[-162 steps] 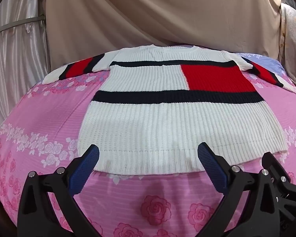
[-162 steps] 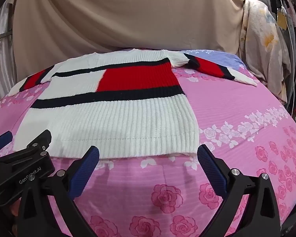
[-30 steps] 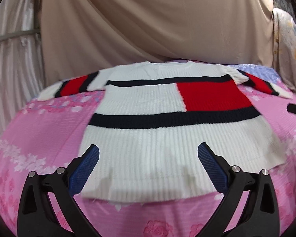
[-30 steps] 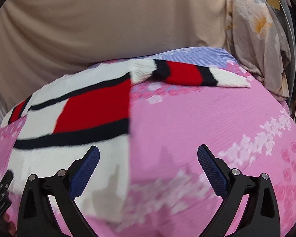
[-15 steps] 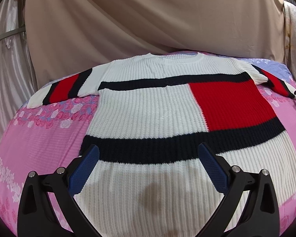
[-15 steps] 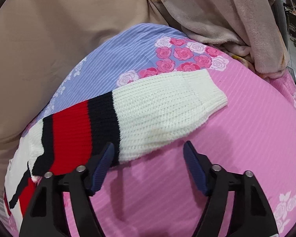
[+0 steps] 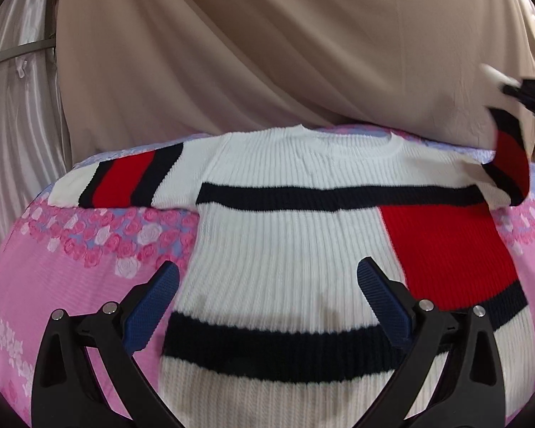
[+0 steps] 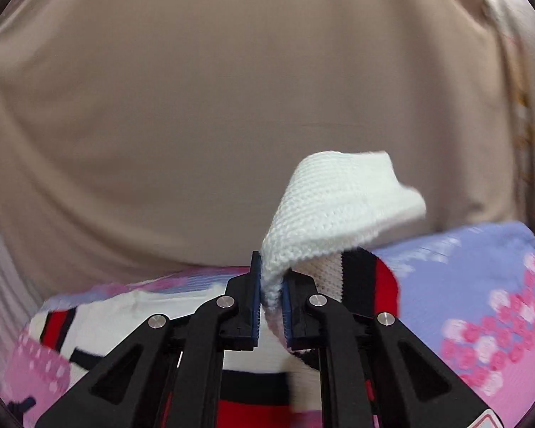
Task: Fold small clothes
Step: 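Grasp the sweater sleeve cuff with the right gripper and lift it, then fold the sleeve across the sweater body with the right gripper while the left gripper pins the body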
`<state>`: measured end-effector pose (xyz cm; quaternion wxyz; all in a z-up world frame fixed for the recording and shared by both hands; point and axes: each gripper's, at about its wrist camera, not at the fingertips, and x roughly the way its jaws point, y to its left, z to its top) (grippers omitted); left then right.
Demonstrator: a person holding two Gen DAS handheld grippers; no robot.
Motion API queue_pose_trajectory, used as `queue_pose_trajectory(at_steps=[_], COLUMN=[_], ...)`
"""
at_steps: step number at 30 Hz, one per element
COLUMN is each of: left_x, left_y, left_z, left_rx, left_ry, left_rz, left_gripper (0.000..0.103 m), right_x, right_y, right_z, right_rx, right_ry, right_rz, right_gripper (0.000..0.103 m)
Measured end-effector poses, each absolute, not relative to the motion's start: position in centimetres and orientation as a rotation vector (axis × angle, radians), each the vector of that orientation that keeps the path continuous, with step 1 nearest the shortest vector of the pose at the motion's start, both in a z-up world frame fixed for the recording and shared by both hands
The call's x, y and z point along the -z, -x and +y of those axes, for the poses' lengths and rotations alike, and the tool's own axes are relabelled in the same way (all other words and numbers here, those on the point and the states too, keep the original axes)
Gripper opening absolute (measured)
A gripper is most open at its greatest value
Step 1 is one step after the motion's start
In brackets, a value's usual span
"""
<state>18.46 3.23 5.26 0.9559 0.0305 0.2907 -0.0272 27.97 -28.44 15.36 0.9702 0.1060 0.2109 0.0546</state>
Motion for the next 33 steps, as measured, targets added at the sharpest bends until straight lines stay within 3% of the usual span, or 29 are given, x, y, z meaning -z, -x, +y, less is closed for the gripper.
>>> queue_pose_trajectory(at_steps=[5,8,10,12,13,14,23,24,26,27,28,29,30,33], left_x=[-6.1,-5.3,-4.4,-3.6,-3.3,-2.8,-0.4,-0.5,-0.9,-1.0,-1.3,-1.7,-2.3,-5.2], left_y=[-21.2,-24.0,-25.9,-27.8,-28.7,-29.8,-35.1,-35.6,-36.3,-36.8,-37.2,-37.6,-37.9,-37.4], left_z=[3.5,3.8,4.4,5.1,5.4,5.8,7.9,7.9,7.4,7.2,7.0,6.8,6.7,6.4], left_rx=[0.091,0.117,0.135,0.148,0.168,0.162,0.109,0.099,0.097,0.091,0.090,0.089,0.090,0.115], left_ry=[-0.026,0.010,0.038,0.077,0.101,0.122,0.316,0.310,0.282,0.269,0.264,0.257,0.252,0.237], left_rz=[0.588,0.647,0.688,0.723,0.733,0.754,0.846,0.844,0.846,0.852,0.855,0.850,0.833,0.718], left_gripper=[0.098,0.098,0.098,0.098,0.098,0.098,0.096,0.091,0.050,0.042,0.020,0.007,0.007,0.007], right_x=[-9.5,-5.2,-4.9,-5.9,-5.8,-6.2,-3.9,-3.6,-3.0,-2.8,-2.7,-2.9,-3.4,-6.8], right_y=[-32.5,-33.2,-32.2,-30.6,-29.7,-28.6,-29.5,-30.4,-32.1,-33.0,-33.9,-34.7,-35.2,-33.1], right_z=[-12.0,-8.4,-10.6,-15.1,-17.2,-20.0,-31.9,-32.0,-32.1,-31.6,-30.6,-30.0,-29.6,-31.3], right_rx=[-0.424,-0.425,-0.412,-0.337,-0.290,-0.222,0.059,0.060,0.069,0.077,0.065,0.056,0.051,-0.014], right_ry=[-0.023,0.084,0.029,-0.051,-0.074,-0.096,-0.266,-0.267,-0.236,-0.216,-0.200,-0.176,-0.175,-0.294], right_rz=[0.575,0.656,0.667,0.638,0.621,0.599,0.752,0.767,0.801,0.809,0.821,0.835,0.839,0.652], right_gripper=[0.013,0.013,0.015,0.036,0.054,0.062,0.065,0.065,0.065,0.064,0.058,0.021,0.009,0.008])
